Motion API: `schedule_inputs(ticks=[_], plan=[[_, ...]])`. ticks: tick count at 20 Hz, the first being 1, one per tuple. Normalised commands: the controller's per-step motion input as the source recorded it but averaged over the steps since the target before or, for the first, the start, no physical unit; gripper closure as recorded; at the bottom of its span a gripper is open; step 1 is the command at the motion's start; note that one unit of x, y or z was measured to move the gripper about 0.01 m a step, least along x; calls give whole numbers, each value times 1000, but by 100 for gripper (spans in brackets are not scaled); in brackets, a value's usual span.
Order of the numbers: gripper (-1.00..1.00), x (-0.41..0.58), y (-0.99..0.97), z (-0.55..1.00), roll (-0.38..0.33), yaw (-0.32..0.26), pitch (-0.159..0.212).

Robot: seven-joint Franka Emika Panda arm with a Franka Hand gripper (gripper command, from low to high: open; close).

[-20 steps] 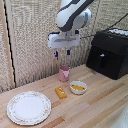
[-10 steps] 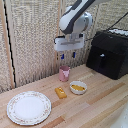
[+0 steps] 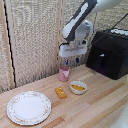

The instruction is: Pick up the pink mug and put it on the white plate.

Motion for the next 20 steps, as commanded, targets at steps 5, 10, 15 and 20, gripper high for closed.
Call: schedule_inputs(ticks=[5, 10, 15, 20], plan=[[-100, 415, -226, -265, 4, 65, 0], [-100, 386, -315, -258, 5, 74, 0], [100, 300, -283, -245, 9, 56, 25], [100, 129, -117, -167, 12, 0, 22]])
